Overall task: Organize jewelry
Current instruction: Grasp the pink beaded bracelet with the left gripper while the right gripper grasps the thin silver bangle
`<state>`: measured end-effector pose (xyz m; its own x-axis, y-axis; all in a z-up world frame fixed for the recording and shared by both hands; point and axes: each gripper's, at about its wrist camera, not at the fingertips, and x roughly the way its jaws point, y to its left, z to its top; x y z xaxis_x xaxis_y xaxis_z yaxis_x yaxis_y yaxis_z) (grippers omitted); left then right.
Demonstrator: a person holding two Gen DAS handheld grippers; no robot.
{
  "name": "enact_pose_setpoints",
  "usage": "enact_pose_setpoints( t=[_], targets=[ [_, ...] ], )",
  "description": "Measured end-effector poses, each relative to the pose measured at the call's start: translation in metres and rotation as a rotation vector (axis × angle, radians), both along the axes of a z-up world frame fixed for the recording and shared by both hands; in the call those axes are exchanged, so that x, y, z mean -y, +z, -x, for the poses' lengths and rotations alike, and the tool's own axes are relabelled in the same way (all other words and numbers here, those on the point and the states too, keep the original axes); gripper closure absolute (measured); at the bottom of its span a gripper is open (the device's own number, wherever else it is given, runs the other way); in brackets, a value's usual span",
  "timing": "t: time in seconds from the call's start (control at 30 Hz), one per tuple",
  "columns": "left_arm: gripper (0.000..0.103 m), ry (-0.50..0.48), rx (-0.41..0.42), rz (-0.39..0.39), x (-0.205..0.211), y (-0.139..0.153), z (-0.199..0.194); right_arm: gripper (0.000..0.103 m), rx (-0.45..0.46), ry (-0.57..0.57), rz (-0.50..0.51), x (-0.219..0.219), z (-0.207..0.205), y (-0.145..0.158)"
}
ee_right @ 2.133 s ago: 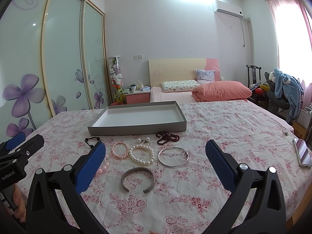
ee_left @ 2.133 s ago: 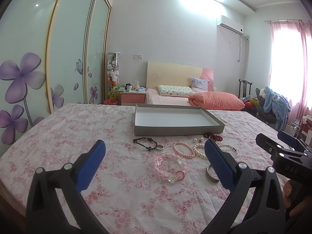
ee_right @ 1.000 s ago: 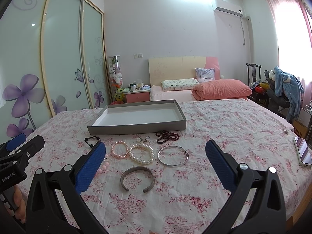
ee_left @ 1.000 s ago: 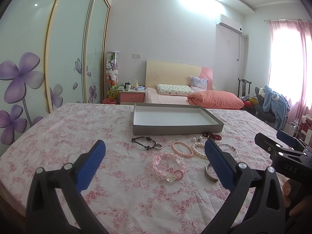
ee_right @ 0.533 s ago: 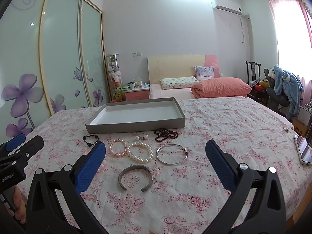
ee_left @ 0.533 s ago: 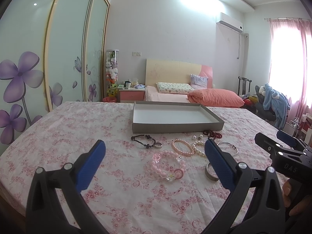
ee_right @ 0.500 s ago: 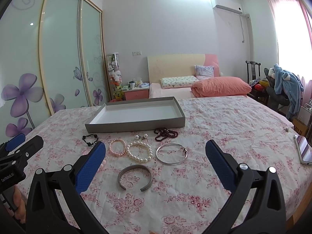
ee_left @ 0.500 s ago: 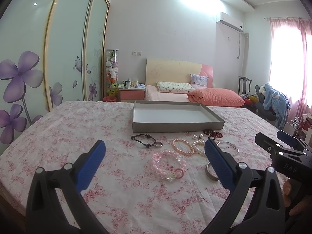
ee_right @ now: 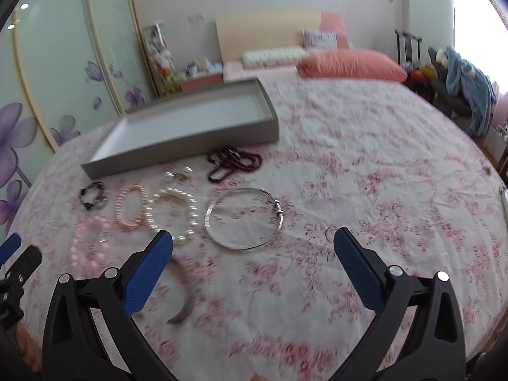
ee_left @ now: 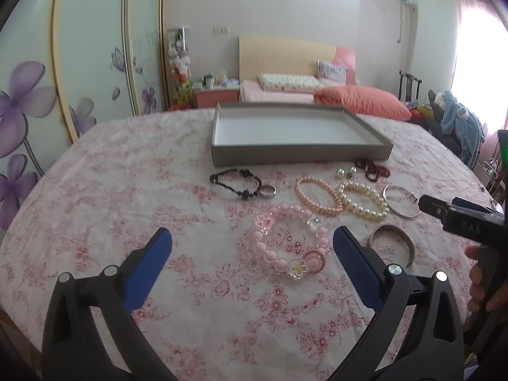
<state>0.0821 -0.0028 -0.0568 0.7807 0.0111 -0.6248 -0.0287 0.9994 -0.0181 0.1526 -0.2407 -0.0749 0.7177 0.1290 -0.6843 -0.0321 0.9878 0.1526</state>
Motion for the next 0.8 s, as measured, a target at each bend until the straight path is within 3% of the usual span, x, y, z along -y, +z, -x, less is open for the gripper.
enact_pose_setpoints(
  t=[0.1, 0.27, 0.57, 0.63, 0.8],
  targets=[
    [0.004, -0.004, -0.037, 0.011, -0.001, -0.006, -0.01, 0.006, -0.063, 0.014, -0.009, -0.001, -0.018, -0.008],
    [0.004, -0.004, -0.074, 0.008, 0.0, -0.011, -0.02, 0.007, -0.117, 0.043, 0.057, -0.014, -0.029, -0.016],
    [0.004, -0.015, -0.124, 0.004, 0.001, -0.021, -0.037, 0.016, -0.13, 0.048, 0.125, -0.03, -0.033, -0.018],
    [0.007, -0.017, -0.131, 0.006, 0.0, -0.022, -0.04, 0.03, -0.119, 0.049, 0.125, -0.031, -0.032, -0.016],
    [0.022, -0.019, -0.167, 0.024, -0.001, -0.025, -0.049, 0.031, -0.116, 0.049, 0.122, -0.027, -0.03, -0.014]
  ],
)
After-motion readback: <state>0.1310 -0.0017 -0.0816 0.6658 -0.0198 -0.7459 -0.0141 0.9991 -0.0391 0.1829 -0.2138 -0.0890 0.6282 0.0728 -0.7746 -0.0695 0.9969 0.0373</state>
